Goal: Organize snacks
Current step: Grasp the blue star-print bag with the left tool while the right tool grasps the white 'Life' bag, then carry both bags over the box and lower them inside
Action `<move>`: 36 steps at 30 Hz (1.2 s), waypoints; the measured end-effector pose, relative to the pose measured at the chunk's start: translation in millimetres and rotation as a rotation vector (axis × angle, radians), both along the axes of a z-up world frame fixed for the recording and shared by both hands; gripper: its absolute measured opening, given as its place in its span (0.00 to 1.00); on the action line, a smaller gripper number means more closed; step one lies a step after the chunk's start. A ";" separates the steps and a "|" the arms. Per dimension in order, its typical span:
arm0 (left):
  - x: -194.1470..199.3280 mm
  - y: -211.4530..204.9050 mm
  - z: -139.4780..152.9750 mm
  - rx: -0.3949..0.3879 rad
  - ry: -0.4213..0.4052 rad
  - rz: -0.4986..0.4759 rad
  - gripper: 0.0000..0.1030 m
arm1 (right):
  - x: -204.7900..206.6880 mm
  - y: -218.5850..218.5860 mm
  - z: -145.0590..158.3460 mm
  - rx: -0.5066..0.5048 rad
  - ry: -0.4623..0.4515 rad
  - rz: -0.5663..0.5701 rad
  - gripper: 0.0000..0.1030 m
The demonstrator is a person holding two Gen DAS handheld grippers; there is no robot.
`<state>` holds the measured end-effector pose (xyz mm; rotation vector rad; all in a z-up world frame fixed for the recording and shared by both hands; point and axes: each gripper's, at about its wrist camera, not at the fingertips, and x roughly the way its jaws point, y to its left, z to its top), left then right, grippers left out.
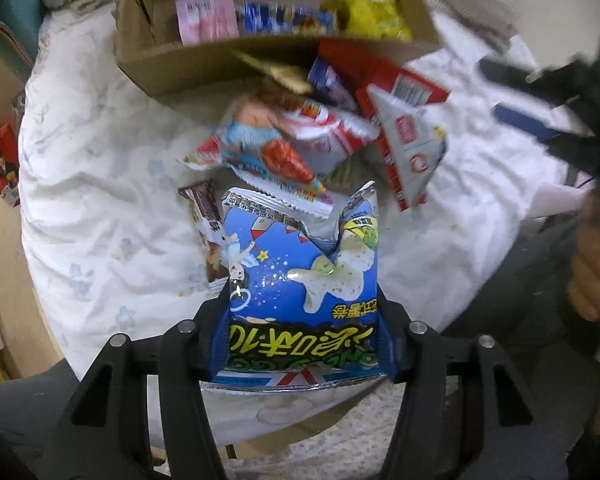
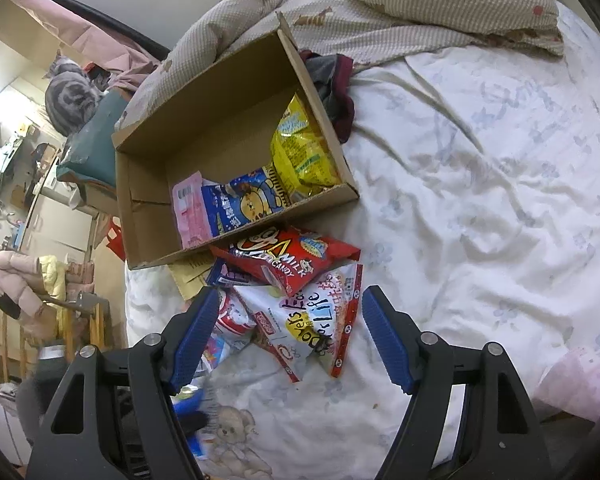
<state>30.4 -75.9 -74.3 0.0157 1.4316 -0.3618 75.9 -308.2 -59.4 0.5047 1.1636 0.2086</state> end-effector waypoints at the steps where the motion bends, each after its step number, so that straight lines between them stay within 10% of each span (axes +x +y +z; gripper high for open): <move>1: -1.1 4.4 8.9 -0.016 -0.022 0.014 0.52 | 0.7 1.1 -2.1 0.002 0.008 0.004 0.75; 7: 5.3 29.1 26.5 0.090 -0.187 0.103 0.52 | 7.7 17.3 -35.6 -0.011 0.150 0.059 0.88; 19: 33.7 70.4 6.8 0.037 -0.100 0.291 0.52 | 33.0 43.1 -93.0 -0.109 0.337 0.140 0.89; 26: 33.8 71.6 6.9 0.045 -0.107 0.294 0.52 | 35.1 53.3 -91.6 -0.152 0.310 0.200 0.57; 36: 32.3 75.7 7.3 0.067 -0.119 0.311 0.52 | 7.3 43.8 -74.6 -0.079 0.316 0.194 0.51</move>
